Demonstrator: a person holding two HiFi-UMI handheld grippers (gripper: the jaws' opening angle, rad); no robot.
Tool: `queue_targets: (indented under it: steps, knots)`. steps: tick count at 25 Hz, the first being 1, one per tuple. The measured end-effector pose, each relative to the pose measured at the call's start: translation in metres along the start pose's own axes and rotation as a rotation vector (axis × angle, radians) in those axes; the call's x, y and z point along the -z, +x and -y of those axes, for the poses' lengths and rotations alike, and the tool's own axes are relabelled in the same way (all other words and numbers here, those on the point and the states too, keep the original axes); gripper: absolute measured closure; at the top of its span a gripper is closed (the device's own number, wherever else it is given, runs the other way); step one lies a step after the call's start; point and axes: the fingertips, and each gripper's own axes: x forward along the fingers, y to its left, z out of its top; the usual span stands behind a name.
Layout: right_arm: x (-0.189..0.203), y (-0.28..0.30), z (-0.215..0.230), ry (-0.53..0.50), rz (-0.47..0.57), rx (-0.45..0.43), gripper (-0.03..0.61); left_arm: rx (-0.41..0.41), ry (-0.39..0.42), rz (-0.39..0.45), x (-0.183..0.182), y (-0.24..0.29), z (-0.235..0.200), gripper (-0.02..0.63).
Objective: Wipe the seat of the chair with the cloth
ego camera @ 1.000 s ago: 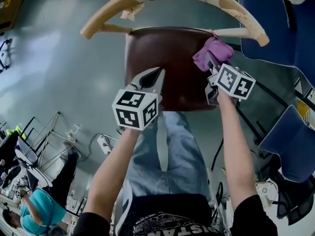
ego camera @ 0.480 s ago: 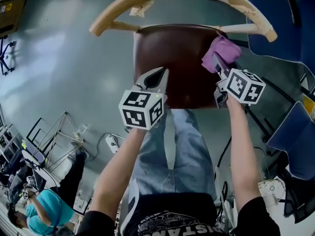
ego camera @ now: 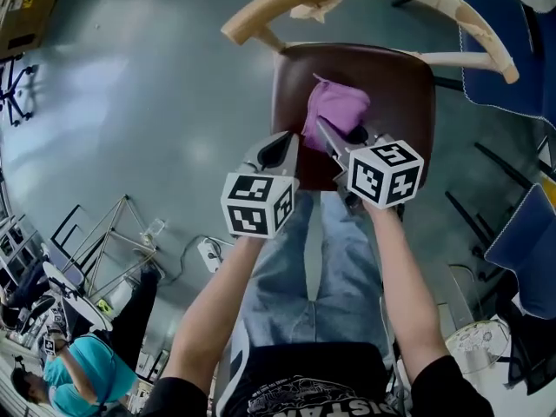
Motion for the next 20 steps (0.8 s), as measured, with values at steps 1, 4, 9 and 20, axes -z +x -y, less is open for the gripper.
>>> queue_targets:
  steps: [1, 4, 9, 20]
  knots:
    - [0.006, 0.009, -0.012, -0.002, -0.014, -0.018, 0.516, -0.005, -0.005, 0.000, 0.002, -0.006, -0.007, 0.612]
    - [0.023, 0.037, -0.040, 0.007, -0.042, -0.053, 0.520, -0.025, -0.027, -0.003, 0.010, -0.021, -0.033, 0.612]
    - [0.053, 0.076, -0.059, -0.017, -0.099, -0.018, 0.518, -0.050, -0.077, -0.030, 0.026, -0.039, -0.068, 0.612]
    - [0.072, 0.068, -0.035, 0.001, -0.127, 0.065, 0.517, 0.015, -0.066, -0.068, 0.036, -0.026, -0.056, 0.611]
